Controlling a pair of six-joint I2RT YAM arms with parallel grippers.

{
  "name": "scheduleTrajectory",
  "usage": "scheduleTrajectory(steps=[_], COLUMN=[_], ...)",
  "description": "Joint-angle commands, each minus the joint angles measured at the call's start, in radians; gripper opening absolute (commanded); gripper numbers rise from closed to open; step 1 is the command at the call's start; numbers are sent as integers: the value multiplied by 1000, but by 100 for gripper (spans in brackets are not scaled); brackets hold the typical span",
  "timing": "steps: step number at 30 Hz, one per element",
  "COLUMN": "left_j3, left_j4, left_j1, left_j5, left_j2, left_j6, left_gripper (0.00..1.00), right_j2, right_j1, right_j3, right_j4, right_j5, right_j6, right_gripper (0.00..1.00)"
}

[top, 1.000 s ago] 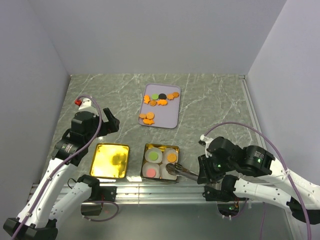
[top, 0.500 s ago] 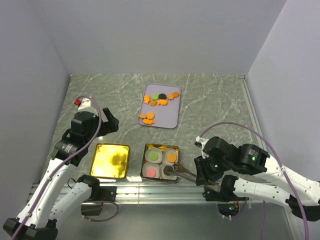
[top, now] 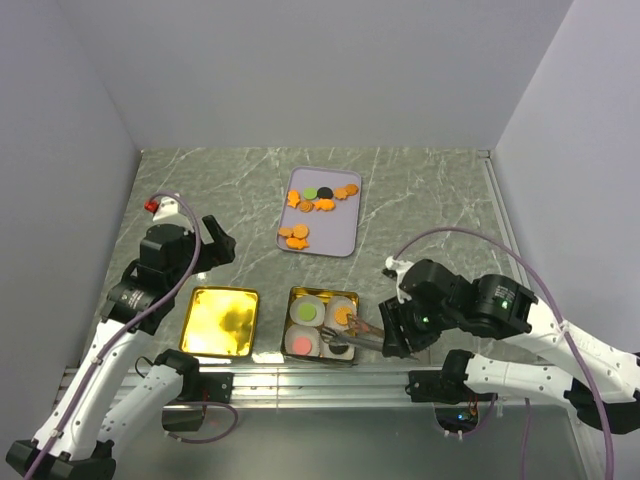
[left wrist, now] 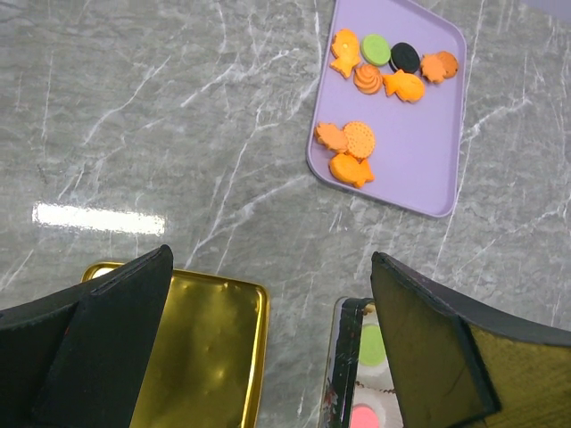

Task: Pack the cookies

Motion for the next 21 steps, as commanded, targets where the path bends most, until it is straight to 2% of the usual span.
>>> scheduleTrajectory(steps=[1,4,9,15,21], left_j3=[-3,-3,-1,0,-1], left_j4=[23,21,20,17,20], left_j1=[5,5,5,5,5], left_j5=[-22,-14,-16,-14,-6], left_j2=[-16,-2,12,20,27], left_j6=[-5,-4,-4,-4,-1], left_gripper=[99,99,99,99,99], right_j2=[43,108,223,391,484], right_j1=[0,-32,-289,-501,-638], right_j3=[106,163,248,423,451], right_j4=[86,147,245,241,267], right_j5=[52,79,11,21,118], right_j6=[-20,-50,-177,-312,-296], right_gripper=[59,59,59,58,57])
